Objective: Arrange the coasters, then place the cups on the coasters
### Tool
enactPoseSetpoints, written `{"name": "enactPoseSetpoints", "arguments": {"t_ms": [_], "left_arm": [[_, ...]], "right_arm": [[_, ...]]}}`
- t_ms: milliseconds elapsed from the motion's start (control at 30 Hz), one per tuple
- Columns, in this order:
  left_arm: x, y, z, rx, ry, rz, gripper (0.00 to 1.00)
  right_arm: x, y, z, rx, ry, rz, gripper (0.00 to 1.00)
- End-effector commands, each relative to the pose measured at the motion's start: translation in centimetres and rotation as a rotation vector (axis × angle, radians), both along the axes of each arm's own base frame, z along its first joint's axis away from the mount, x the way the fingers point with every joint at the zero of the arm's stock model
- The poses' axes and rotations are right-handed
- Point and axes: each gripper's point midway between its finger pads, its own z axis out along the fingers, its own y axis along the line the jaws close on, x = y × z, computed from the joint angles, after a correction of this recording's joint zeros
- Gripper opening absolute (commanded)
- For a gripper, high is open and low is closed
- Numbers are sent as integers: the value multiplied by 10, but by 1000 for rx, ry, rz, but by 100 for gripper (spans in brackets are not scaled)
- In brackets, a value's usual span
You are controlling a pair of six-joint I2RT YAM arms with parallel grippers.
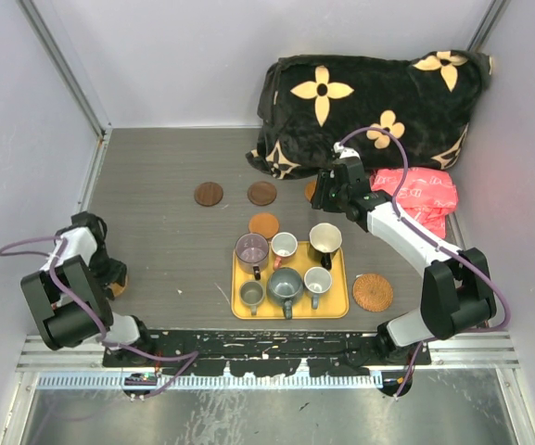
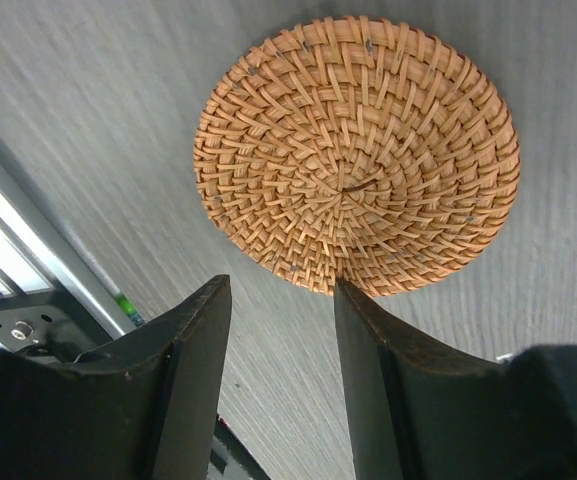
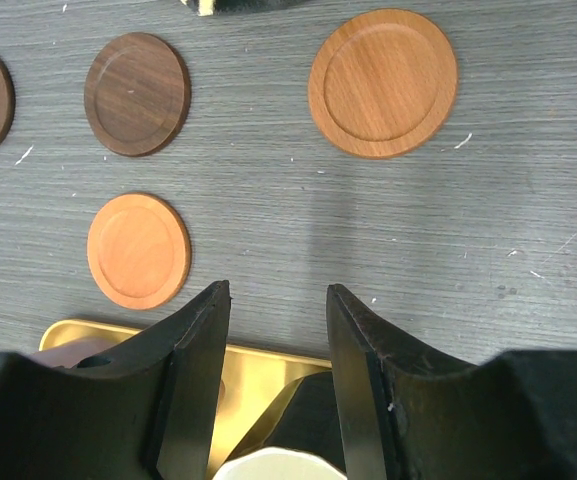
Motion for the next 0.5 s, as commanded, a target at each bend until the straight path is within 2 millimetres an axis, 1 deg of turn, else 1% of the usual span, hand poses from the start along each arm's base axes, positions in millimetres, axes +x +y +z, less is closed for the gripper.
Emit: {"name": "enactPoseSetpoints", "arguments": {"t_ms": [0, 300, 367, 467], "left_arm": [[33, -7, -3, 51, -55, -65, 49], [69, -41, -3, 65, -72, -200, 47], [74, -51, -7, 62, -62, -227, 47], [85, -73, -11, 67, -47, -301, 47]], "right_arm": [[6, 5, 13, 40, -49, 0, 49], [6, 6, 12, 41, -46, 1, 49], [6, 6, 12, 42, -47, 2, 49], [7, 6, 13, 40, -49, 0, 49]]}}
